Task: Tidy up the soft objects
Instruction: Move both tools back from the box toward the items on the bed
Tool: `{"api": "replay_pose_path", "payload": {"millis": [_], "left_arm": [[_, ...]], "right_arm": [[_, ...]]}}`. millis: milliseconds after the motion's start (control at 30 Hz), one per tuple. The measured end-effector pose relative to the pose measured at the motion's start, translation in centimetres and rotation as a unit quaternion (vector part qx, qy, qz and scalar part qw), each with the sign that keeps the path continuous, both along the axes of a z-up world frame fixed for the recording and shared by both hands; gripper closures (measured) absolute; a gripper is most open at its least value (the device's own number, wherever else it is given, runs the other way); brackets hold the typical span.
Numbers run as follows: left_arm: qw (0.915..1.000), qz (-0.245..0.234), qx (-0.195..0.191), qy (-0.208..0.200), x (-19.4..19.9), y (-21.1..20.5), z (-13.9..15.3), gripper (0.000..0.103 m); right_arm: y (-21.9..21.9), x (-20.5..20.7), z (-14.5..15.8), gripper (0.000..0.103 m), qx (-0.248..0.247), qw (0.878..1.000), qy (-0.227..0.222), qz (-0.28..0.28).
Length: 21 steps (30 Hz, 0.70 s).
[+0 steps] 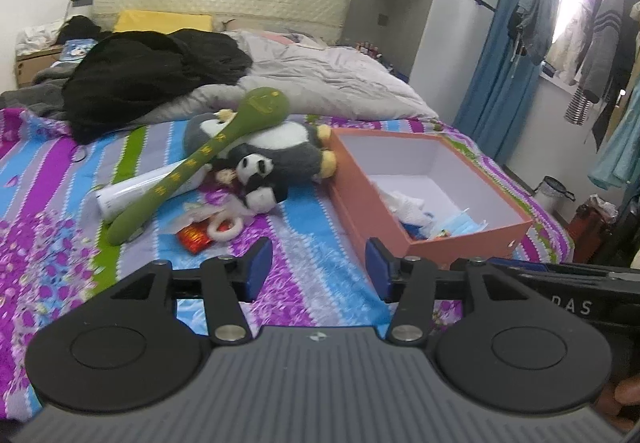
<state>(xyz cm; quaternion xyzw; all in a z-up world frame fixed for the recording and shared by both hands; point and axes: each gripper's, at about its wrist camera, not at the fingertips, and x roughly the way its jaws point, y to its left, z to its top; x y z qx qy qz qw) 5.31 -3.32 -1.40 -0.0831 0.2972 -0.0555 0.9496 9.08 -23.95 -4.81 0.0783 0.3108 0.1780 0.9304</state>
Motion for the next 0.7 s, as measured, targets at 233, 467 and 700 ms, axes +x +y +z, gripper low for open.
{"api": "replay_pose_path", "payload": {"millis": [233,467,700], "left_arm": [[0.9995,0.025,0.006,0.021,-2.2,1.9,-2.1,0.045],[0.9977,0.053,0.006,0.041,-0.1,3.9,-4.4,0.045],[0.9956,0.066,0.016,0.064,4.2,5.3,-7.2,0.042]], "right_arm": [[2.0,-1.4,-1.7,0.055,0.001,0.999,0.014,0.036],[3.6,1.0,-3.0,0.055,-0.005,0.999,0.018,0.041],[5.7,5.4,-5.5,0.055,-0.012,0.998,0.040,0.052]]}}
